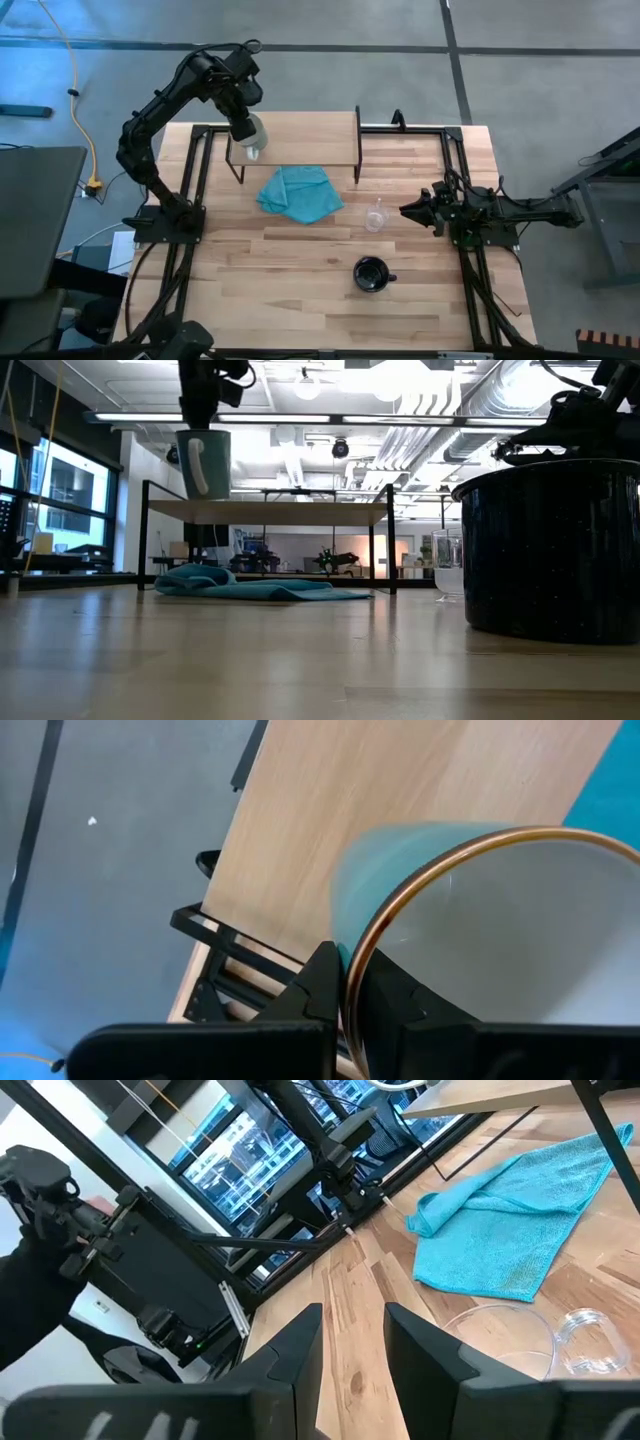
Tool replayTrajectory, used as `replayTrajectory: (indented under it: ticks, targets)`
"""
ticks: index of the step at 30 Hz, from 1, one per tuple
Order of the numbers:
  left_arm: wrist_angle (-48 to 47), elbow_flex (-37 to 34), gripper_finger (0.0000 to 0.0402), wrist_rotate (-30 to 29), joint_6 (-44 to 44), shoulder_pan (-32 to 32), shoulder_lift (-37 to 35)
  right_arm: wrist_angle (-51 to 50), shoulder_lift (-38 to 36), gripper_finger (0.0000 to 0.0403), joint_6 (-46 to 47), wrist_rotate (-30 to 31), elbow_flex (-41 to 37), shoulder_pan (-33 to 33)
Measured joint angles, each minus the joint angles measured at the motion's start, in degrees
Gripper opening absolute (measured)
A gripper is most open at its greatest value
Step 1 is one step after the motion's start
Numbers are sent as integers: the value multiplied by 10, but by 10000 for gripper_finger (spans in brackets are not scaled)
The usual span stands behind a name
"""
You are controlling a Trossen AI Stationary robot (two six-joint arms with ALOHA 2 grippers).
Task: Stack small to large cups/mugs on shelf
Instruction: Put the light blue mug on the shelf
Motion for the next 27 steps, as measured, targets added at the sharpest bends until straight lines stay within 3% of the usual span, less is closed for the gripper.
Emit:
replayTrajectory:
  ticks: [12,27]
  targets:
    - [0,0,6,-1,28,0,0,0,0,101,15,0,0,0]
    - [1,2,6,44,40,0,24,0,0,101,20,4,0,0]
